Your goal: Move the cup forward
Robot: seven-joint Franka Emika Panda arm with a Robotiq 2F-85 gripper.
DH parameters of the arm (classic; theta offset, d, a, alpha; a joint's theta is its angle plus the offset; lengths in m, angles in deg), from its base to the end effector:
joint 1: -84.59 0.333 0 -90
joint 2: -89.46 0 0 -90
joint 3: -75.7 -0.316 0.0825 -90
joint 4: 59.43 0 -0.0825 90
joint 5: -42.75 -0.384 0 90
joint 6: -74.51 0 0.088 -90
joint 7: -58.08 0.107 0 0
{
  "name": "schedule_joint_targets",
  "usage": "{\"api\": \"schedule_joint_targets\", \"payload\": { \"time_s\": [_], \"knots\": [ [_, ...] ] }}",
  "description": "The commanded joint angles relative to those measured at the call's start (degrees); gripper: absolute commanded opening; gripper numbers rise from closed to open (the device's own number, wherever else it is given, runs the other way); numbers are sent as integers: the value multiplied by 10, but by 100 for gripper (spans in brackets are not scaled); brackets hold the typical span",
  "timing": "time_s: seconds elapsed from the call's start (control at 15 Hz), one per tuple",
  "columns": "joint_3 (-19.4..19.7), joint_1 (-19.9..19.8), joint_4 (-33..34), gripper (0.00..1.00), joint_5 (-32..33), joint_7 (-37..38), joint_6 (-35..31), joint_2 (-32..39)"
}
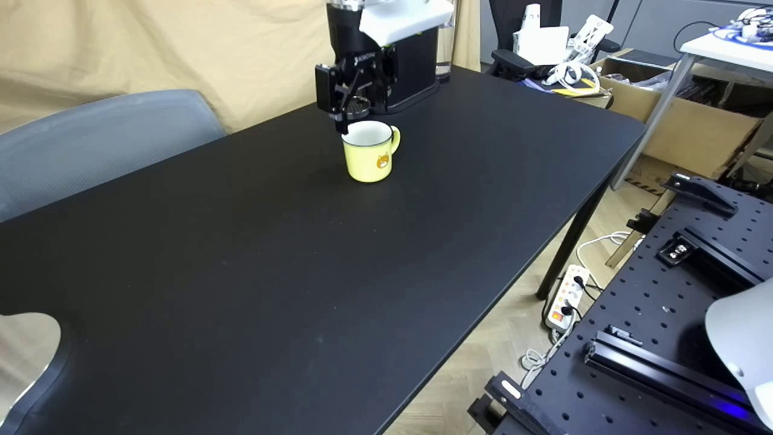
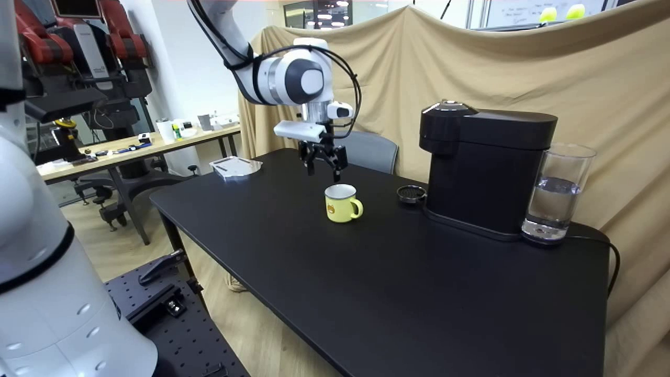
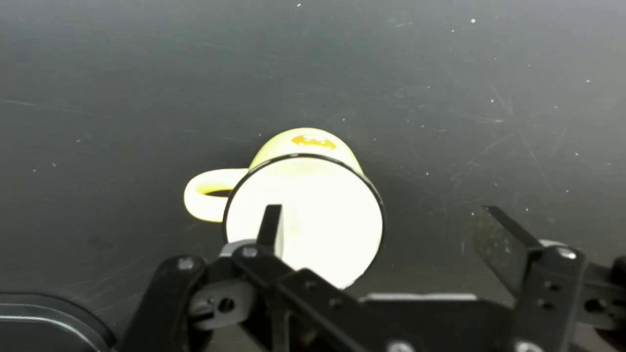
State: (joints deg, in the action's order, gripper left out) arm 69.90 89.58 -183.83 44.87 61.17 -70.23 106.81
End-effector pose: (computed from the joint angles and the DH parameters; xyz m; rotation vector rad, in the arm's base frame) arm 0.5590 0.1066 0.2581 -3.1164 -0.2477 -0.0825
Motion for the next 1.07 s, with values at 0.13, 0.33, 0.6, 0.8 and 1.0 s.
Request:
{"api": "schedule_joint_targets", "payload": {
  "time_s": [0.13, 0.33, 0.6, 0.8, 1.0],
  "knots": [
    [22, 23, 40, 100, 43, 1, -44, 76],
    [21, 26, 55, 100, 43, -8, -55, 101],
    [23, 31, 77, 76, 44, -16, -61, 126],
    [24, 31, 89, 60, 44, -25, -68, 135],
    [25, 32, 97, 39, 45, -31, -68, 137]
  ]
}}
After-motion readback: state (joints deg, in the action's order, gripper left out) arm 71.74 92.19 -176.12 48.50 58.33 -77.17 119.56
